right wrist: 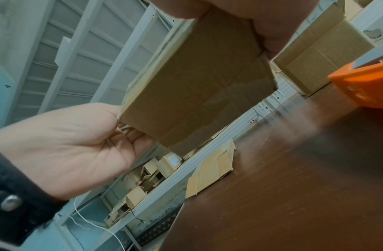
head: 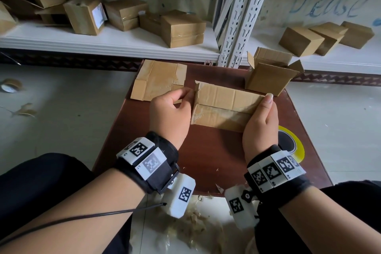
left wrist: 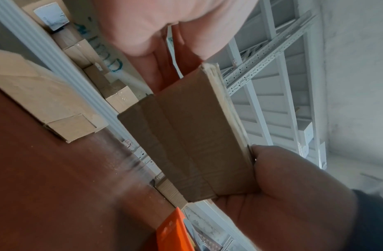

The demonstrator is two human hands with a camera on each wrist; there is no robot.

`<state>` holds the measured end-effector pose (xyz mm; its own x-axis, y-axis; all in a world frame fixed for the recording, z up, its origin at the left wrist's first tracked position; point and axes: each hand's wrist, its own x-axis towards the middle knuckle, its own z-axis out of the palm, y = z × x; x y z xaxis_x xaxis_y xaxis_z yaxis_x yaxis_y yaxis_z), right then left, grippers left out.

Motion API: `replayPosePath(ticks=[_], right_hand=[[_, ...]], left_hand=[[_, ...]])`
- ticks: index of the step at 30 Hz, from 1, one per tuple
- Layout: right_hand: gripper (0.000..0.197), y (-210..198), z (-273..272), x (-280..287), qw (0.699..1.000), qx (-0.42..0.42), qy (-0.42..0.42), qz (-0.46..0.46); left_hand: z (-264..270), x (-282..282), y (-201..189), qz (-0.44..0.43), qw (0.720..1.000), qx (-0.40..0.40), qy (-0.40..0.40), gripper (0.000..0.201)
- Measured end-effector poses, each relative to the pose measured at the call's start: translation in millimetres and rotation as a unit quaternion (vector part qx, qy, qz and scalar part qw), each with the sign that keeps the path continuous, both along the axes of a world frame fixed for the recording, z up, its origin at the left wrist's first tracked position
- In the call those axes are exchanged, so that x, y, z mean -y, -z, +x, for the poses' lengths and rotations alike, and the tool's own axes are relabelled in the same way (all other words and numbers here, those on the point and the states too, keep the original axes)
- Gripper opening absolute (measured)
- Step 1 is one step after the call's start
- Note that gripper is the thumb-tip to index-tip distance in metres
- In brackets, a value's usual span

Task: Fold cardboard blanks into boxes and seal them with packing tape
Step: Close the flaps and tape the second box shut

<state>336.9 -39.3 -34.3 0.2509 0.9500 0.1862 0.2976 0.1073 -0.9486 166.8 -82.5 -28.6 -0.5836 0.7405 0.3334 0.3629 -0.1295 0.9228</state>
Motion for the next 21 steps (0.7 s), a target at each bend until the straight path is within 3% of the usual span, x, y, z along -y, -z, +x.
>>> replayPosePath(ticks=[6,10,14,21], right_hand=[[0.041,-2,0,1,1.000,0.004,0.004,-0.017],[0.047,-3,1,-2,0.999,-0.023,0.008,-0.036],[0.050,-9,3,-9,0.999,-0.020,0.002,-0.025],[0.061,-6,1,-10,0.998,-0.035,-0.013,-0.053]], left_hand=[[-2,-1,1,0.007,0.996,-0.091,0.016,0.015],[-4,1,-3,-0.007,0.995,-0.086,0.044,0.013],[-13,4,-22,-0.024,0.995,-0.031,0.092,0.007],[-19,3,-24,-0.062,0.985,-0.048,0.155,0.016]])
